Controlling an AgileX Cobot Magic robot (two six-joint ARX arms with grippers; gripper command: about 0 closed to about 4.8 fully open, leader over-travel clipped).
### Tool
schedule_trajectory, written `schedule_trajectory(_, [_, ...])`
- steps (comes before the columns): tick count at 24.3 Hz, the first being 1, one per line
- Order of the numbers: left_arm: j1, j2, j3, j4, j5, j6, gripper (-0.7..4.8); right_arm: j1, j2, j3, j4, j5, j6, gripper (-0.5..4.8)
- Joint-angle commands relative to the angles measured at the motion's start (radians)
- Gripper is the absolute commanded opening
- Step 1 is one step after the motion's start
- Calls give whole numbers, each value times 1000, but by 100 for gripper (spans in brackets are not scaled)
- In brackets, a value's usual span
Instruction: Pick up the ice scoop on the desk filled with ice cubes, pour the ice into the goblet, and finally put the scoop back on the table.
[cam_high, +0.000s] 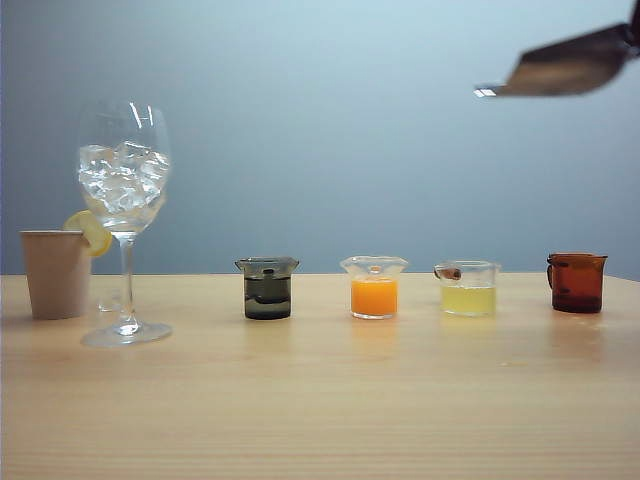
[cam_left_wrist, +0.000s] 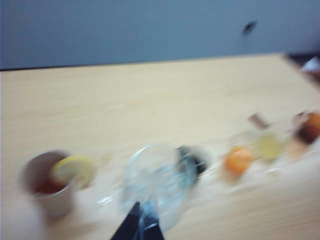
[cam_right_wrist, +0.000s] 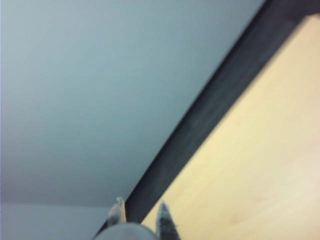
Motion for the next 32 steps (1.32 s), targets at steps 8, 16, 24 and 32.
schedule_trajectory(8, [-339, 29, 4, 108, -131, -73, -3, -253, -17, -138, 68, -139, -150, -9])
schedule_trajectory(16, [-451, 44, 4, 131, -167, -63, -3, -370, -17, -340, 48, -208, -358, -9])
schedule_trajectory(24, [-479, 53, 4, 139, -166, -62, -3, -367, 68, -591, 473, -232, -349, -8])
schedule_trajectory(32, [-479, 74, 4, 137, -165, -63, -3, -350, 203, -593, 668, -281, -349, -8])
